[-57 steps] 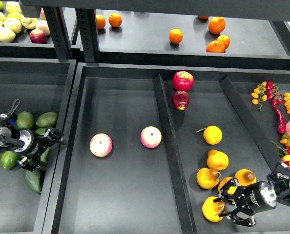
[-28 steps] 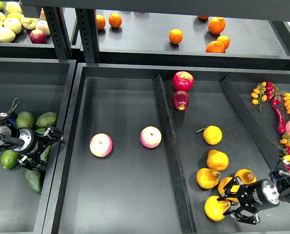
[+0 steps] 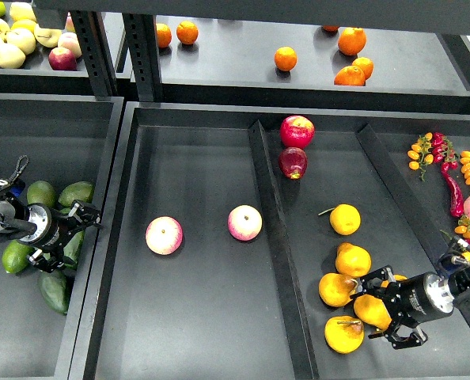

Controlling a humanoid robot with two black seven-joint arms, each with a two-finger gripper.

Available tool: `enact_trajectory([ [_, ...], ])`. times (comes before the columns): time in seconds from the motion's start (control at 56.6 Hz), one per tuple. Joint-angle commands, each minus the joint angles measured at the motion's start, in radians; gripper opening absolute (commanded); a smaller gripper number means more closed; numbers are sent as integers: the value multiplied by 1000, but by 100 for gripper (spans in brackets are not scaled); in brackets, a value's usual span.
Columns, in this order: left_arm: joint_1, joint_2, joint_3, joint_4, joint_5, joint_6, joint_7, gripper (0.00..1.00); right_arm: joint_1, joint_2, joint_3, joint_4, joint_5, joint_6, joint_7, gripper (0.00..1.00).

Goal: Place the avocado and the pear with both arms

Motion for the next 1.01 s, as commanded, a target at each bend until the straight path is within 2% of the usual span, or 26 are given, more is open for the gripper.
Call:
enact_trajectory([
  [0.0,0,4,-30,1,0,0,0,100,23,-42,5,28,3,0,0,90],
  [0.283,0,45,-95,6,-1,0,0,100,13,-118,71,54,5,0,0,91],
  [0.353,1,57,-118,4,-1,0,0,100,10,-126,83,55,9,0,0,100],
  [0.424,1,71,-153,4,-1,0,0,100,10,-131,100,55,11,0,0,100],
  [0.725,0,84,-412,-15,-110,0,0,100,-10,-134,312,51,14,0,0,100],
  [0.99,95,42,-672,-178,-199,0,0,100,-90,-117,586,3,8,0,0,100],
])
